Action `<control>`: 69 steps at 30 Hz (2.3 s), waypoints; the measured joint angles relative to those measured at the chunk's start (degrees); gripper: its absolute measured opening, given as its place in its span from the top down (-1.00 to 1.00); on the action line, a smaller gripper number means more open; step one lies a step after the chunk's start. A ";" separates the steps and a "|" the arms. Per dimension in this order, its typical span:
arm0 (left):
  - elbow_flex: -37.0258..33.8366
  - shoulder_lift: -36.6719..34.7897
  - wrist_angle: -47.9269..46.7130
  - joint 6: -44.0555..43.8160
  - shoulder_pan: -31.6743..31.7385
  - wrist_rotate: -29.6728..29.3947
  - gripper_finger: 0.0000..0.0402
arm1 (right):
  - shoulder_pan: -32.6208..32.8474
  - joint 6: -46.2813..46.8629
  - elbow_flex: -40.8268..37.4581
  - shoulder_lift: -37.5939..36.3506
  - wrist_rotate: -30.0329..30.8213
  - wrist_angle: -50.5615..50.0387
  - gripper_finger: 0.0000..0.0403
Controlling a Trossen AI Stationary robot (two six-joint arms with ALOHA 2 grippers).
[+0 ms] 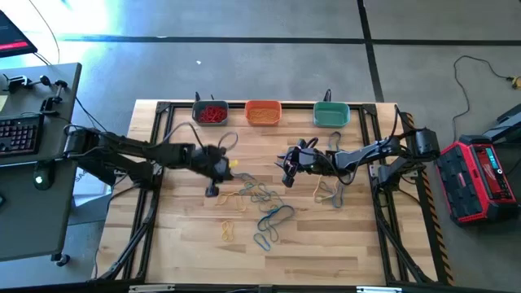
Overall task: Sort rubber bands into baskets
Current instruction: Put the yellow rubber band into the orange bin
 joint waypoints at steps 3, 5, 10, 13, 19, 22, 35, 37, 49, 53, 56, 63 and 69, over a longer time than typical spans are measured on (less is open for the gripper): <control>0.00 1.65 -0.28 -1.88 -4.64 -2.38 0.75 | 0.00 -0.12 0.00 0.00 0.00 0.33 0.44; 0.00 3.08 0.35 -3.48 -6.78 -3.06 0.68 | 0.00 -0.14 0.00 0.00 0.00 0.38 0.44; 0.02 8.19 0.24 -7.61 -8.63 -4.08 0.58 | 0.00 -0.14 0.00 0.00 0.00 0.45 0.44; 0.01 11.53 0.54 -9.52 -8.18 -4.54 0.58 | -0.04 -0.26 0.00 0.00 0.02 1.58 0.44; 0.00 15.09 2.12 -10.12 -8.08 -3.68 0.60 | -0.04 -1.60 0.00 0.00 0.01 2.68 0.44; 0.00 15.76 2.71 -10.11 -8.08 -3.38 0.60 | -0.04 -1.56 0.00 0.00 0.00 2.65 0.44; 0.26 17.36 1.45 -10.58 -8.43 -6.83 0.80 | -0.04 -1.15 0.00 0.00 -0.08 3.51 0.44; 0.26 17.28 0.76 -8.90 -8.76 -7.78 0.93 | -0.07 -0.68 0.00 0.00 -1.65 4.36 0.44; 0.89 8.67 -4.31 -7.87 -8.19 -18.12 1.00 | -0.44 0.00 0.00 0.00 -6.10 5.35 0.44; 0.94 3.69 -3.47 -7.91 -6.83 -21.50 1.00 | -0.44 0.01 0.00 0.00 -6.34 5.54 0.44; 0.96 1.12 -2.95 -8.08 -6.15 -23.54 1.00 | -0.44 -0.07 0.00 0.00 -6.36 5.63 0.44; 0.96 -0.23 -0.52 -5.90 -5.78 -23.59 1.00 | -0.44 -0.12 0.00 0.00 -6.38 5.91 0.44; 4.11 -0.25 4.60 -5.52 -3.17 -22.93 1.00 | -0.44 -0.12 0.00 0.00 -6.30 5.99 0.44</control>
